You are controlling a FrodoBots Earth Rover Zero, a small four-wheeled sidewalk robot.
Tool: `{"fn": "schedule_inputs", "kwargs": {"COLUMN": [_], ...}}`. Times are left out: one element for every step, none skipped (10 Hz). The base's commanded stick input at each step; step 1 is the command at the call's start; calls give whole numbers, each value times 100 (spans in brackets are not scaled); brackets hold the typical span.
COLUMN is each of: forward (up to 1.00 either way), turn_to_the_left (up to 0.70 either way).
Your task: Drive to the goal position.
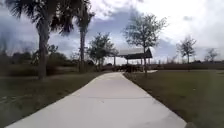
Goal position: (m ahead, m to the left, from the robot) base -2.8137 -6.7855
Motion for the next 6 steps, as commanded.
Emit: {"fn": "schedule_inputs", "kwargs": {"forward": [0, 0, -70, -100, -100, -100], "turn_to_the_left": [0, 0, 0, 0, 0, 0]}}
